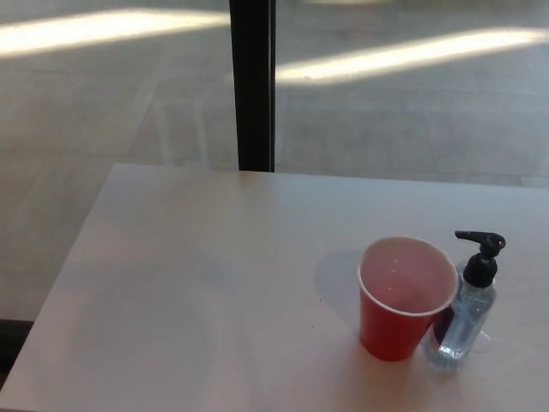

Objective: The robot uses its right hand fist to press the hand soap kept in the middle of the table to get liquid hand soap out

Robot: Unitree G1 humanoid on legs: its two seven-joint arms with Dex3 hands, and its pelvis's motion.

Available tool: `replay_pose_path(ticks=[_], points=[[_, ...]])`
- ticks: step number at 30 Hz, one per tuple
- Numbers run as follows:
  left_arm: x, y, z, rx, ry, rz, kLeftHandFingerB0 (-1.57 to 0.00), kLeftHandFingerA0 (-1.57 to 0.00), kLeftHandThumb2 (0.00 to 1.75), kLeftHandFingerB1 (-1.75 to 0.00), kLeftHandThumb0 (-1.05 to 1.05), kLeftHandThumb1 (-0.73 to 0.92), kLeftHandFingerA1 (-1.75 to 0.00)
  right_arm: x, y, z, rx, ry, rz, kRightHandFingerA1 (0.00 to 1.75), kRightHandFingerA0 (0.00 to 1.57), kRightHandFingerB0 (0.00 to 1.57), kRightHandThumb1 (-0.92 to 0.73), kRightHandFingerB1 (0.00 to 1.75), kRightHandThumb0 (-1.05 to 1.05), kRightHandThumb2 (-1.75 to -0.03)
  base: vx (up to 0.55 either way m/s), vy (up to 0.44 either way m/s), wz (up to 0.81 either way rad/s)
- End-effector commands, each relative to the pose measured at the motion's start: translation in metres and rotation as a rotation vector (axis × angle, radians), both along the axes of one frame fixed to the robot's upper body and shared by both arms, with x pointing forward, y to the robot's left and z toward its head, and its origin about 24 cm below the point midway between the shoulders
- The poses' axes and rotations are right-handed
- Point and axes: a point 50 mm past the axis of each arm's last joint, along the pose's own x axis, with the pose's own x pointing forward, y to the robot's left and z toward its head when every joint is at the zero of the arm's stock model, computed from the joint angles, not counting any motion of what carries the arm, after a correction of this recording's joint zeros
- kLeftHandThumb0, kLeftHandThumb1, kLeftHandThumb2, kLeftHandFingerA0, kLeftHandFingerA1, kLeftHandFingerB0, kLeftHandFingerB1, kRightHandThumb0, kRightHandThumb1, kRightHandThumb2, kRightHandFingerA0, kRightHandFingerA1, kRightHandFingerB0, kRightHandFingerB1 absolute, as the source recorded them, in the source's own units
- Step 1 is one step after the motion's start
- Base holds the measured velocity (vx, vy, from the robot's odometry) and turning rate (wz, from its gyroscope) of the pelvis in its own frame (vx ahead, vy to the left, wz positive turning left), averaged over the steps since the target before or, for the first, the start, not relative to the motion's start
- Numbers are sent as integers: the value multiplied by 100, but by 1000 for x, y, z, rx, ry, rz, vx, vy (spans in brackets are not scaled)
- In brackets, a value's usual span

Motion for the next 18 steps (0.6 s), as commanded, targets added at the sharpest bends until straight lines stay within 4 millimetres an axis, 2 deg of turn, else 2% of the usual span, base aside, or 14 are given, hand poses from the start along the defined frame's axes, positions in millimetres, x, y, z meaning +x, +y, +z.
replay_pose_path(ticks=[1, 2, 4, 9, 11, 12, 14, 15, 16, 18], points=[[-3, 4, 3, 19, 5, 13, -55, -72, 64, -50, -55, 81, -57, -5, 8, -1, 34, 37, 119, 89, 61, 24, -57, 64, -39, -107, 0, 0, 0], [-7, 4, 2, 19, 17, 14, -54, -73, 64, -49, -55, 81, -57, -9, 10, 1, 35, 57, 127, 92, 66, 21, -56, 62, -41, -107, 0, 0, 0], [-9, 4, 2, 27, 35, 13, -61, -74, 64, -52, -56, 80, -56, -9, 12, 2, 42, 49, 146, 88, 60, 20, -59, 62, -40, -108, 0, 0, 0], [-13, 4, 0, 21, 32, 20, -59, -76, 64, -53, -56, 81, -58, -10, 13, 3, 49, 43, 140, 93, 66, 24, -58, 64, -40, -107, 0, 0, 0], [-15, 4, 0, 16, 21, 15, -57, -73, 64, -52, -55, 82, -56, -10, 13, 3, 42, 40, 157, 90, 63, 23, -58, 63, -41, -108, 0, 0, 0], [-16, 4, 0, 15, 23, 19, -57, -72, 64, -52, -55, 81, -56, -11, 13, 2, 41, 43, 163, 108, 59, 25, -72, 67, -42, -81, 0, 0, 0], [-19, 4, 0, 10, 16, 42, -55, -70, 64, -51, -54, 81, -56, -13, 12, 2, 50, 35, 167, 107, 55, 22, -72, 66, -41, -81, 0, 0, 0], [-17, 4, 0, 6, 6, 30, -53, -67, 65, -51, -54, 82, -56, -9, 12, 2, 38, 54, 189, 104, 60, 21, -73, 65, -43, -79, 0, 0, 0], [-17, 4, 0, 6, 8, 37, -52, -67, 65, -49, -55, 81, -55, -9, 12, 2, 38, 53, 190, 109, 61, 22, -73, 65, -43, -79, 0, 0, 0], [-17, 4, 0, 14, 16, 46, -54, -68, 64, -50, -54, 81, -55, -8, 11, 3, 45, 27, 181, 102, 54, 22, -73, 68, -41, -81, 0, 0, 0]])
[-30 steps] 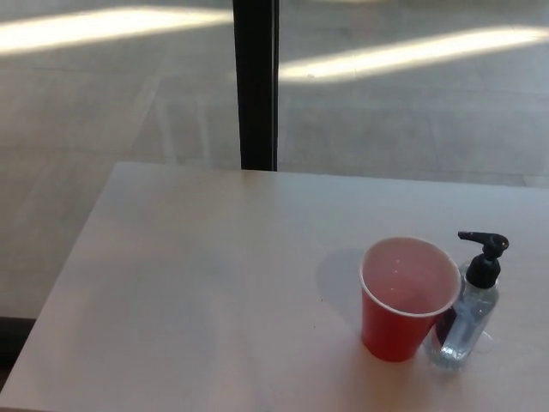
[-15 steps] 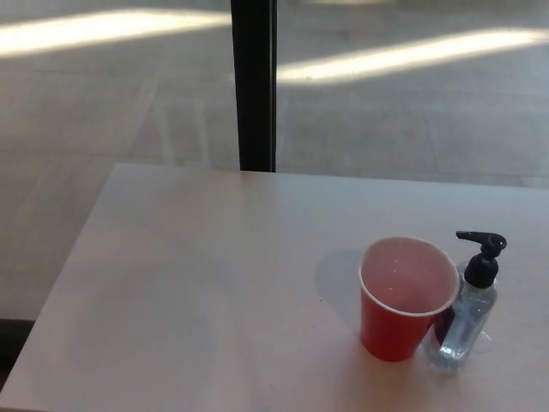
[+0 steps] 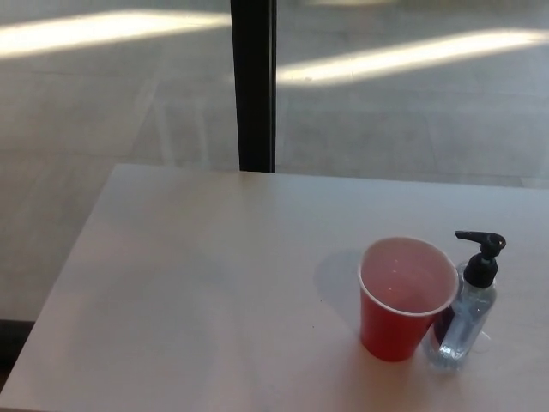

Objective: The robot uses its right hand fist to press the hand soap kept in the middle of the table to get liquid hand soap out

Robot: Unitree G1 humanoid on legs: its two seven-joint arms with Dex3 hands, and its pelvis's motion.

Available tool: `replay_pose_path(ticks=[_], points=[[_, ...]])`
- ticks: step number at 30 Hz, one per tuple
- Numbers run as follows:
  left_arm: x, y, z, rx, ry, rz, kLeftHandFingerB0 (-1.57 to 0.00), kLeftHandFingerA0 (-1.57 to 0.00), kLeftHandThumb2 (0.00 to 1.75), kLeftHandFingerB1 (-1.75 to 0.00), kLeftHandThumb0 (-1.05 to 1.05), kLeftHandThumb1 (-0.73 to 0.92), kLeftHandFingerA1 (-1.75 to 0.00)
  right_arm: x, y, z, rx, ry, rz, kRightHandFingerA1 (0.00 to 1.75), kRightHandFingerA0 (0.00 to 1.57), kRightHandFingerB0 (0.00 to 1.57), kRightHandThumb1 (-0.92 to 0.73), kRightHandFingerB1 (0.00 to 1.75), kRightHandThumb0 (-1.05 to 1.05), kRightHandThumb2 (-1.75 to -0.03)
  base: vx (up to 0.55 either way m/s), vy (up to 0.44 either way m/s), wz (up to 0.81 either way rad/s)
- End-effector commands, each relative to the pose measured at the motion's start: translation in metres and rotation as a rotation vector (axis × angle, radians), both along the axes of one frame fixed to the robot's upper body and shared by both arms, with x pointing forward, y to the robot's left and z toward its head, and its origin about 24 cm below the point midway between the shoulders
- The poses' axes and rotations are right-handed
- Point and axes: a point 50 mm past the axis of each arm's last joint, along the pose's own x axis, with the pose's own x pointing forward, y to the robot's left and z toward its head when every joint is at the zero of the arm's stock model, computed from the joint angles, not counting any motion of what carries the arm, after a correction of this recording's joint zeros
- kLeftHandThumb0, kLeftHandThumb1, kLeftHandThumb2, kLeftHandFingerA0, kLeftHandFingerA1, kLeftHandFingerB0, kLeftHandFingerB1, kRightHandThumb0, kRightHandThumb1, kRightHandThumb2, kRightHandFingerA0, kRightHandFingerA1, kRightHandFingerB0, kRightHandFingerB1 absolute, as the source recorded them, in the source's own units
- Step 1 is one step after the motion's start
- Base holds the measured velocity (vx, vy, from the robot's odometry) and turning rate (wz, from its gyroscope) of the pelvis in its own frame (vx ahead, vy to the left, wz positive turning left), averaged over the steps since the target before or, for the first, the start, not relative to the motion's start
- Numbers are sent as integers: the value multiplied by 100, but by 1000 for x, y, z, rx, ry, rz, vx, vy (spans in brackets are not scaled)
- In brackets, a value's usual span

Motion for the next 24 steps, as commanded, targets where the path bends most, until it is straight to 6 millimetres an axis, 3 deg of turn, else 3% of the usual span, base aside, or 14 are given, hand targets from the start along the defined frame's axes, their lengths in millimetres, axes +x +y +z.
replay_pose_path(ticks=[1, 13, 14, 15, 17, 19, 20, 21, 22, 24], points=[[-1, 2, 2, 6, -25, 25, -52, -70, 64, -48, -55, 81, -55, 2, -4, 3, 5, -25, 21, 99, 58, 23, -73, 65, -43, -78, 0, 0, 0], [1, 2, 3, 9, -36, 25, -55, -71, 64, -49, -55, 81, -54, 10, -2, 9, -5, -29, 47, 105, 60, 24, -76, 66, -46, -81, 0, 0, 0], [2, 3, 3, 8, -40, 38, -57, -72, 64, -51, -54, 81, -55, 12, -3, 7, -2, -39, 47, 112, 62, 34, -82, 82, -48, -82, 0, 0, 0], [2, 3, 3, 8, -40, 38, -57, -72, 64, -51, -54, 81, -55, 12, -3, 7, -2, -39, 47, 112, 62, 34, -82, 82, -48, -82, 0, 0, 0], [3, 4, 5, 13, -47, 16, -53, -69, 64, -51, -54, 82, -57, 13, -2, 6, -4, -44, 48, 103, 66, 24, -80, 66, -46, -81, 0, 0, 0], [2, 5, 5, 13, -42, 10, -52, -68, 65, -50, -55, 82, -55, 12, -2, 4, -9, -16, 55, 108, 73, 31, -79, 66, -48, -78, 0, 0, 0], [1, 5, 5, 17, -41, 17, -54, -70, 64, -51, -55, 81, -56, 11, -2, 5, -11, -10, 51, 119, 81, 40, -78, 76, -48, -79, 0, 0, 0], [1, 5, 5, 17, -38, 19, -54, -70, 64, -50, -55, 81, -55, 11, -2, 6, 0, -28, 61, 115, 73, 25, -79, 69, -47, -81, 0, 0, 0], [0, 5, 5, 12, -44, 24, -53, -69, 64, -50, -55, 81, -55, 12, -1, 6, 2, -35, 65, 107, 71, 29, -79, 70, -46, -81, 0, 0, 0], [1, 6, 6, 12, -35, 21, -53, -70, 64, -49, -56, 81, -54, 13, -1, 6, 4, -30, 55, 112, 73, 36, -77, 76, -47, -82, 0, 0, 0]])
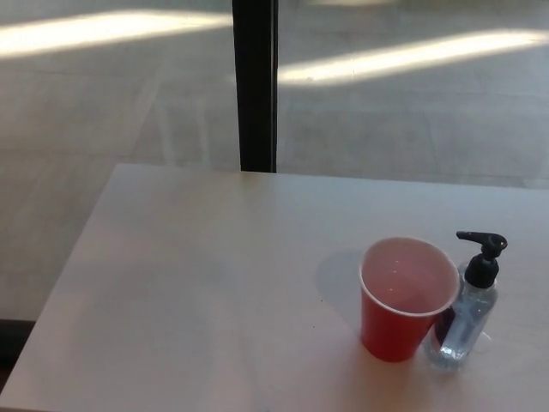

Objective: The robot uses its right hand fist to press the hand soap kept in the middle of the table to get liquid hand soap out

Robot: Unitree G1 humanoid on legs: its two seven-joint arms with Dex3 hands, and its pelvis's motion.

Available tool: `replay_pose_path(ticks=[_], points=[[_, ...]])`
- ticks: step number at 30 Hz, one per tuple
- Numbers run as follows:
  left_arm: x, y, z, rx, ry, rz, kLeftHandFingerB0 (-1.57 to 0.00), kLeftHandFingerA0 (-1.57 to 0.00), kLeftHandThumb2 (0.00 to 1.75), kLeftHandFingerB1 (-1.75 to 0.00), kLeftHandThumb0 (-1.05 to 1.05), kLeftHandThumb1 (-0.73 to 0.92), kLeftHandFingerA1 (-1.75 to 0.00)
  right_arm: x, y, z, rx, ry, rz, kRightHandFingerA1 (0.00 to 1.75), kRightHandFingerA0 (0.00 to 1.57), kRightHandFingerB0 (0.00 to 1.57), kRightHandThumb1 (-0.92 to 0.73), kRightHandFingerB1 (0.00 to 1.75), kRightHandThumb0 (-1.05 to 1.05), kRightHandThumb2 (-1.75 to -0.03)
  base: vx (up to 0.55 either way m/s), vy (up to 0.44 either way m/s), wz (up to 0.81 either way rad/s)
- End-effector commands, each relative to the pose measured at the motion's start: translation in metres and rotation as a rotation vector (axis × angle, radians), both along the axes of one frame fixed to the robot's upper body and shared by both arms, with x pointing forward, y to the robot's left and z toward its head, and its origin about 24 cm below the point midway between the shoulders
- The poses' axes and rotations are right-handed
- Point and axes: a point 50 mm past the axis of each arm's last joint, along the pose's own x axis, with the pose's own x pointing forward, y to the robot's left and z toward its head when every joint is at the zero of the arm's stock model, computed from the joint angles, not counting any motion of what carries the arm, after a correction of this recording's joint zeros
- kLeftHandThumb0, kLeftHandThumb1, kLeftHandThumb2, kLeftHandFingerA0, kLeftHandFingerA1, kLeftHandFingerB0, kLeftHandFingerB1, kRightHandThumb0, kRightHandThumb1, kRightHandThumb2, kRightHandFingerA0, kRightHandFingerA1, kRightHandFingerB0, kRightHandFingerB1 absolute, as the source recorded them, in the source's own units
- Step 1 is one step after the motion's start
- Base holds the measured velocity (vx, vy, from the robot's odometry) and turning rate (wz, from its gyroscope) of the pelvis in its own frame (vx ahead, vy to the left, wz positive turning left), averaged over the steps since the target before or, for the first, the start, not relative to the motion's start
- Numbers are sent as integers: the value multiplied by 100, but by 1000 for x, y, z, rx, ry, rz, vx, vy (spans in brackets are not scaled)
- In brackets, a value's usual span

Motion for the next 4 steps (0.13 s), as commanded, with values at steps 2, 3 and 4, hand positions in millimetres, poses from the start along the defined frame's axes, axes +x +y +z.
replay_pose_path(ticks=[2, 3, 4], points=[[-1, 5, 4, 7, -16, 11, -54, -70, 64, -49, -56, 81, -54, 1, -2, 3, -6, -3, 31, 106, 69, 27, -79, 66, -48, -79, 0, 0, 0], [-1, 4, 4, 6, -18, 17, -55, -71, 64, -50, -56, 81, -55, 1, -1, 3, -8, 0, 31, 105, 71, 25, -77, 64, -48, -79, 0, 0, 0], [-1, 4, 4, 7, -15, 15, -55, -71, 64, -50, -56, 80, -54, 1, -1, 3, -7, 1, 37, 101, 67, 18, -78, 60, -49, -78, 0, 0, 0]])
